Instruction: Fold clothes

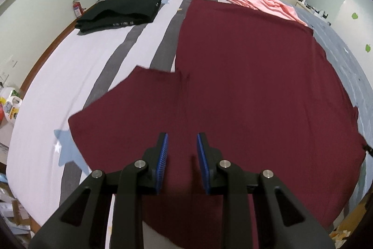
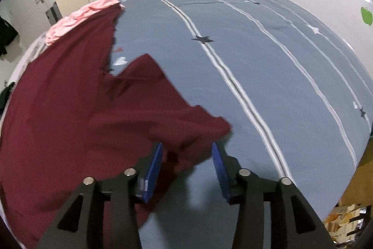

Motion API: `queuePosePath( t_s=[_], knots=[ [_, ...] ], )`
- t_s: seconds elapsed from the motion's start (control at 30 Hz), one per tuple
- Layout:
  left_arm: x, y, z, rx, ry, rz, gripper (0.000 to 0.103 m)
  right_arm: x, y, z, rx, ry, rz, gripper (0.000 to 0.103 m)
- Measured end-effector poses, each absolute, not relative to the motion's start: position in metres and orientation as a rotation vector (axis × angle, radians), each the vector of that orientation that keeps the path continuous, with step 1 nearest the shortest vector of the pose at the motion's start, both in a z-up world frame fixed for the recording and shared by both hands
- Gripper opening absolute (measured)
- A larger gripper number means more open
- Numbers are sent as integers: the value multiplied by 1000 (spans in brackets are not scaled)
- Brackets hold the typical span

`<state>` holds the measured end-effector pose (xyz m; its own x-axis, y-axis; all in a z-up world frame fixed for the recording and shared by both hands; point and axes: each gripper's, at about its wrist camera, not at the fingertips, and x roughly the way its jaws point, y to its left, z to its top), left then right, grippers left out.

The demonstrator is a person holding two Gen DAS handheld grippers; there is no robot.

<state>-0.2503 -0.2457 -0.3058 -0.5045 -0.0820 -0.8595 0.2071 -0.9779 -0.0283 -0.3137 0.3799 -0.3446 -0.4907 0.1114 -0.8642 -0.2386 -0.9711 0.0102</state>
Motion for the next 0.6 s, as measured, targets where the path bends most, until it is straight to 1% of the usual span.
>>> queuePosePath(
  t_s=[0.07,0.1,0.2,0.4,0.43,0.47,0.5,0.53,0.57,0.6],
  knots=[
    [-247,-243,-308,1470,168,-2587,23,-316,390,-348,-1454,234,2542,52],
    [-246,-242,-310,1474,161,-2589,23,-318,395,-351,-1455,267,2542,52],
    [-245,-238,-315,1480,144,-2595,23,-325,404,-357,-1459,332,2560,53],
    [-247,-238,-314,1473,110,-2628,23,-339,409,-377,-1469,404,2542,52],
    [-247,-240,-314,1472,111,-2627,23,-340,410,-377,-1459,416,2545,50],
    [-247,-243,-314,1470,116,-2626,23,-340,410,-377,-1457,431,2552,36],
    [-248,-246,-314,1469,120,-2625,23,-340,409,-376,-1460,436,2557,28],
    [-247,-248,-313,1464,125,-2625,23,-340,406,-374,-1463,415,2564,16],
    [-247,-251,-312,1460,130,-2625,23,-340,401,-371,-1467,383,2573,8],
    [-246,-254,-310,1455,139,-2624,23,-340,395,-366,-1466,331,2580,8]
  ],
)
